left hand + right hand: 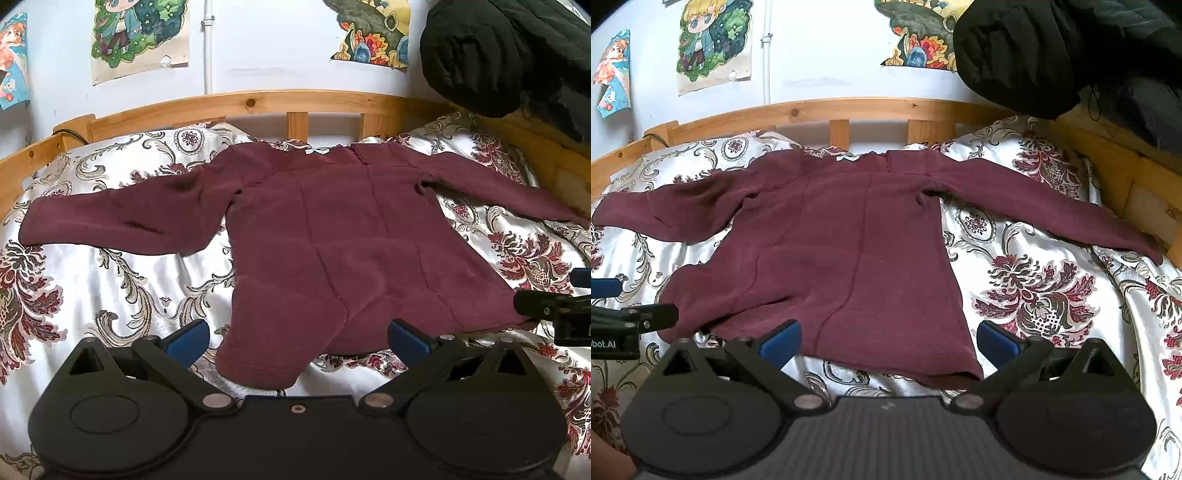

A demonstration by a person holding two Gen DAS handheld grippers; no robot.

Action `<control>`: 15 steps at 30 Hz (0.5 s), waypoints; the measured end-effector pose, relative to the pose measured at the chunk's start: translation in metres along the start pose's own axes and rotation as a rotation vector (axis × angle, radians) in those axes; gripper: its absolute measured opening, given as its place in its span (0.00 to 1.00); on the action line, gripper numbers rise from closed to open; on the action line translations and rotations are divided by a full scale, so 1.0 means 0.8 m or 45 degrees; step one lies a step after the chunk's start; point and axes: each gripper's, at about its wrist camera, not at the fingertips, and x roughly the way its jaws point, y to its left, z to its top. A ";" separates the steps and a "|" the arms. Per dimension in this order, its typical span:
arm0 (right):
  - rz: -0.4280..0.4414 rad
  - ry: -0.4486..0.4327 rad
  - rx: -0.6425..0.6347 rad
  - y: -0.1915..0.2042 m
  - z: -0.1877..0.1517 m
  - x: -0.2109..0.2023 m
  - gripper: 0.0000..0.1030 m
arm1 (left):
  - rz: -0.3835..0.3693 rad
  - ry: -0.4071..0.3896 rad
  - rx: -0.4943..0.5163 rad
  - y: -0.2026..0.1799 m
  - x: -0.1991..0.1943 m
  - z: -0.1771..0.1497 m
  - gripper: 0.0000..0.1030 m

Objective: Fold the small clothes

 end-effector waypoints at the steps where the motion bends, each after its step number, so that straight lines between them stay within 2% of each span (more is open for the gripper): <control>1: 0.000 0.000 0.000 0.000 0.000 0.000 1.00 | 0.000 0.000 0.000 0.000 0.000 0.000 0.99; 15: 0.001 0.002 0.000 0.000 0.000 0.000 1.00 | -0.004 0.003 0.000 -0.004 -0.001 0.000 0.99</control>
